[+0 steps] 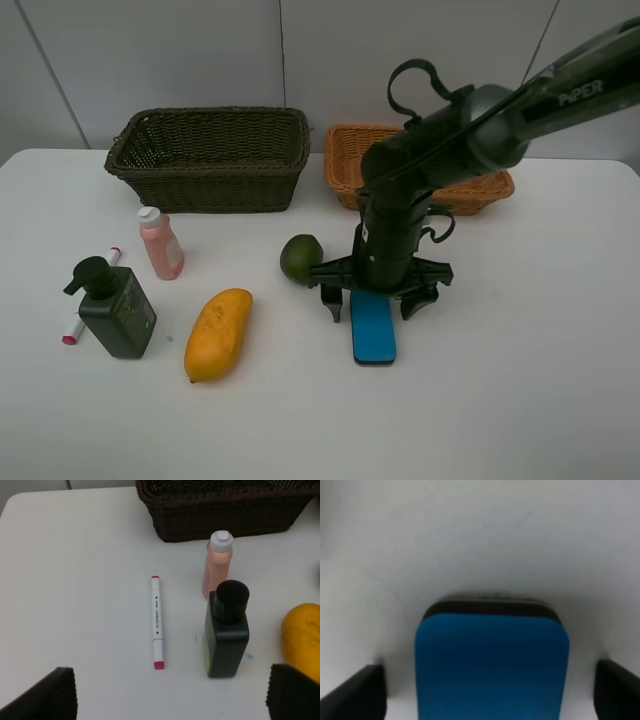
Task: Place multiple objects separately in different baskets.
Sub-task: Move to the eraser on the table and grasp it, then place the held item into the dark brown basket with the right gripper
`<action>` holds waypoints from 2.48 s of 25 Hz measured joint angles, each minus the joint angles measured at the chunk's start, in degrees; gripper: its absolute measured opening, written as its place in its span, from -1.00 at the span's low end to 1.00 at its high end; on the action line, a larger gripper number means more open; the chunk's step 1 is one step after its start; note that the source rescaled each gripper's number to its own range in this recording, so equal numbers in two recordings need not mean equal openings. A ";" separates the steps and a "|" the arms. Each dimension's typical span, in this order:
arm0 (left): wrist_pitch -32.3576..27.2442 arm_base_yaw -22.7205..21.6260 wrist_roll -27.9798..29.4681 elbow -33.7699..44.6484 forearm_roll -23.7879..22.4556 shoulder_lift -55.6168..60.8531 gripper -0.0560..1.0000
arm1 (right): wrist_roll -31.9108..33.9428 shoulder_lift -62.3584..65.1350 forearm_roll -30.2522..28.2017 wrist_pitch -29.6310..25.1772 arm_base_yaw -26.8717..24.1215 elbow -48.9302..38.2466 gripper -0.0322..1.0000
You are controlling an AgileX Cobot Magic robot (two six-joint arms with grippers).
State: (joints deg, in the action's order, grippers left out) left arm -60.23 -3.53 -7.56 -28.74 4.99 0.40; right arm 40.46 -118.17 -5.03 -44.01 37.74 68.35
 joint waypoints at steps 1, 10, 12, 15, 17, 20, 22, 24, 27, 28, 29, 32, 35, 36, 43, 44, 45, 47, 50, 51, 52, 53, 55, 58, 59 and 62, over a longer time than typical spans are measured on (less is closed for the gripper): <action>0.00 0.00 0.00 0.00 0.00 0.00 1.00 | -0.05 0.00 0.10 0.00 0.00 0.00 1.00; 0.00 0.00 0.00 0.00 0.00 0.00 1.00 | -0.04 0.00 0.39 -0.06 0.00 0.00 0.13; 0.00 0.00 0.00 0.00 0.00 0.00 1.00 | -0.04 0.00 0.39 -0.06 0.00 0.00 -0.90; 0.00 0.00 0.00 0.00 0.00 0.00 1.00 | -0.04 0.00 0.63 -0.06 0.00 0.00 -0.94; 0.00 0.00 0.00 0.00 0.00 0.00 1.00 | -0.04 0.00 0.58 -0.06 0.00 0.00 -0.94; 0.00 0.00 0.00 0.00 0.00 0.00 1.00 | -0.04 0.00 0.05 -0.06 0.00 0.00 -0.94; 0.00 0.00 0.00 0.00 0.00 0.00 1.00 | -0.04 0.00 -0.09 0.05 0.00 0.00 -0.94; 0.00 0.00 0.00 0.00 0.00 0.00 1.00 | -0.04 0.00 -0.14 0.23 0.00 0.00 -0.94; 0.00 0.00 0.00 0.00 0.00 0.00 1.00 | -0.04 0.00 -0.25 0.29 0.00 0.00 -0.94; 0.00 0.00 0.00 0.00 0.00 0.00 1.00 | -0.04 0.00 -0.25 0.29 0.00 0.00 -0.94; 0.00 0.00 0.00 0.00 0.00 0.00 1.00 | -0.04 0.00 -0.30 0.29 0.00 0.00 -0.94; 0.00 0.00 0.00 0.00 0.00 0.00 1.00 | -0.04 0.07 -0.52 0.29 0.00 0.00 -0.94; 0.00 0.00 0.00 0.00 0.00 0.00 1.00 | -0.04 0.58 -1.07 0.29 0.00 0.00 -0.94; 0.00 0.00 0.00 0.00 0.00 0.00 1.00 | -0.04 0.89 -1.14 0.29 0.00 0.00 -0.94; 0.00 0.00 0.00 0.00 0.00 0.00 1.00 | -0.04 3.53 -2.83 -0.07 0.00 0.00 -0.94; 0.00 0.00 0.00 0.00 0.00 0.00 1.00 | -0.04 3.91 -3.35 -0.16 0.00 0.00 -0.94; 0.00 0.00 0.00 0.00 0.00 0.00 1.00 | -0.04 4.37 -4.13 -0.16 0.00 0.00 -0.94; 0.00 0.00 0.00 0.00 0.00 0.00 1.00 | -0.04 5.47 -5.52 -0.16 0.00 0.00 -0.94; 0.00 0.00 0.00 0.00 0.00 0.00 1.00 | -0.52 7.07 -7.51 -0.76 0.00 0.95 -0.94; 0.00 0.00 0.00 0.00 0.00 0.00 1.00 | -1.07 7.24 -8.22 -1.53 0.00 1.77 -0.94; 0.00 0.00 0.00 0.00 0.00 0.00 1.00 | -1.80 7.31 -8.88 -2.42 0.00 3.12 -0.94; 0.00 0.00 0.00 0.00 0.00 0.00 1.00 | -2.64 7.31 -9.56 -3.25 0.00 4.68 -0.94; 0.00 0.00 0.00 0.00 0.00 0.00 1.00 | -4.84 7.31 -10.61 -4.93 0.00 7.97 -0.94; 0.00 0.00 0.00 0.00 0.00 0.00 1.00 | -8.80 7.31 -11.41 -5.26 0.00 13.62 -0.94; 0.00 0.00 0.00 0.00 0.00 0.00 1.00 | -10.12 7.31 -11.41 -4.86 0.00 15.54 -0.94; 0.00 0.00 0.00 0.00 0.00 0.00 1.00 | -13.57 7.31 -11.35 -1.21 0.00 19.98 -0.94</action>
State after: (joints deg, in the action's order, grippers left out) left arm -60.23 -3.53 -7.56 -28.74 4.99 0.40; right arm 26.89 -110.86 -16.38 -45.22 37.74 88.33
